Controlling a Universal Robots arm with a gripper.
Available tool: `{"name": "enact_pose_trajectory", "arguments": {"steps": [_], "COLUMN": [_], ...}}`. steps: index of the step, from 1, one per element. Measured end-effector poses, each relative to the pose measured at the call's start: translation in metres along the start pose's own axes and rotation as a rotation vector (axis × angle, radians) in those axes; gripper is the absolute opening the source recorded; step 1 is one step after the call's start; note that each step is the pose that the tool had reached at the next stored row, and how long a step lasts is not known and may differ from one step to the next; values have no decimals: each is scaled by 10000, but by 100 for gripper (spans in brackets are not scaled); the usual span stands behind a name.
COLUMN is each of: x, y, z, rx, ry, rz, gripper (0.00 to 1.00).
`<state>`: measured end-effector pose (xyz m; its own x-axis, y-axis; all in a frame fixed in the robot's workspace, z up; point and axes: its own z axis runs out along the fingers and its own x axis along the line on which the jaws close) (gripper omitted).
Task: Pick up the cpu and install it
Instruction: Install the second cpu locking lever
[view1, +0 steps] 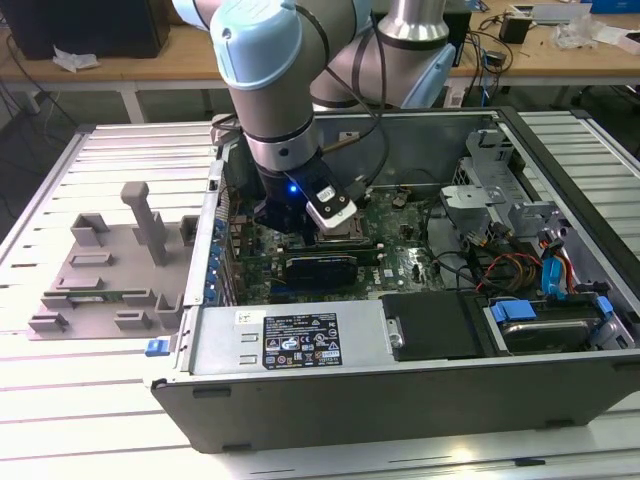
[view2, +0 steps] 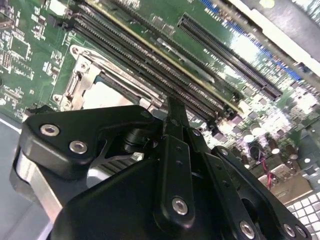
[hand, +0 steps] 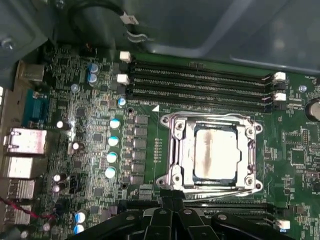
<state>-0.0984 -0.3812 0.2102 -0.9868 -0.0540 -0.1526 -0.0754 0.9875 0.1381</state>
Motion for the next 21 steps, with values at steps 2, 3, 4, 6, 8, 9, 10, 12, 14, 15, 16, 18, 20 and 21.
{"name": "enact_pose_trajectory", "arguments": {"steps": [2, 3, 4, 6, 8, 9, 10, 12, 14, 15, 16, 18, 20, 21], "x": [2, 3, 5, 7, 8, 9, 10, 11, 10, 6, -1, -8, -12, -12], "y": [-16, -25, -35, -47, -59, -69, -76, -88, -95, -101, -103, -108, -118, -127], "z": [6, 9, 14, 22, 25, 25, 26, 30, 33, 37, 38, 40, 40, 39], "rx": [-169, -253, -357, -520, -564, -579, -587, -589, -580, -575, -574, -586, -641, -669], "ry": [-24, -40, -60, -96, -118, -136, -151, -188, -210, -228, -239, -248, -258, -261], "rz": [97, 166, 263, 432, 553, 652, 733, 937, 1056, 1169, 1231, 1279, 1331, 1350], "gripper": [11, 11, 11, 11, 11, 11, 11, 11, 11, 11, 11, 11, 11, 11]}}
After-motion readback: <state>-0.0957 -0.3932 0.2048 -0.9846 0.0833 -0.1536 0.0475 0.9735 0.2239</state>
